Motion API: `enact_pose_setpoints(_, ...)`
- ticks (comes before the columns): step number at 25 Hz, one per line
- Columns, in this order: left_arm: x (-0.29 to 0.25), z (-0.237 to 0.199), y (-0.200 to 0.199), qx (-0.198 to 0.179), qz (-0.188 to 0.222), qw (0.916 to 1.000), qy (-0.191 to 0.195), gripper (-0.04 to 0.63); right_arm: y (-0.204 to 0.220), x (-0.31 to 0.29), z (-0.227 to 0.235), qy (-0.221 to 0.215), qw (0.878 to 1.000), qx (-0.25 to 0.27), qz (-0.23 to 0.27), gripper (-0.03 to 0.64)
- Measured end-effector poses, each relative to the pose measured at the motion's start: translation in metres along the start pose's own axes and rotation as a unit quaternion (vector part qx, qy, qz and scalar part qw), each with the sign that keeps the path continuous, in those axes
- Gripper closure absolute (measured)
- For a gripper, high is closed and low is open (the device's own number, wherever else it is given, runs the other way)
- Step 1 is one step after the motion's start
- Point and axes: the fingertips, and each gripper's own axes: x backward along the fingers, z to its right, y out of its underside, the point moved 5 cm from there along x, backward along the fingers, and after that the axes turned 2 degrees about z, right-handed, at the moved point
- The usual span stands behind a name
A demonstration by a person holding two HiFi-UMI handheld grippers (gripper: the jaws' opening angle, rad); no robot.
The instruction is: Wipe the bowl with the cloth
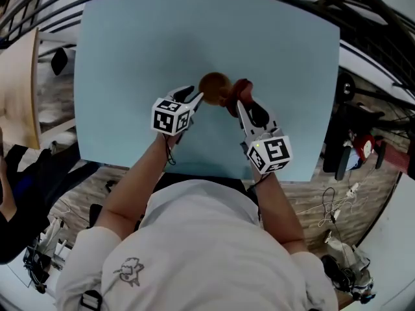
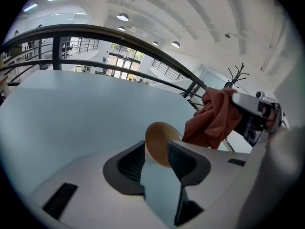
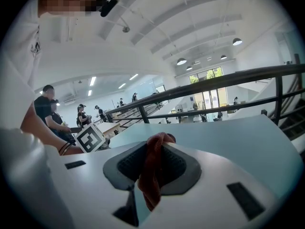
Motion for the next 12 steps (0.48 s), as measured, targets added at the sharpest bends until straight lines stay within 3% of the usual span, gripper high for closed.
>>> enact_pose_setpoints(9, -0.034, -0.012, 0.007, 0.0, -0.046, 0.9989, -0.009, 0.446, 0.007, -0.014, 0.004, -0.003, 1.0, -0.003, -0.012, 0.529)
enact_pose_setpoints(12, -0.042, -0.015, 0.01, 0.004, -0.054, 0.9984, -0.014, 0.477, 0.008, -0.014, 0.005, -0.004, 1.0, -0.004, -0.014, 0.529)
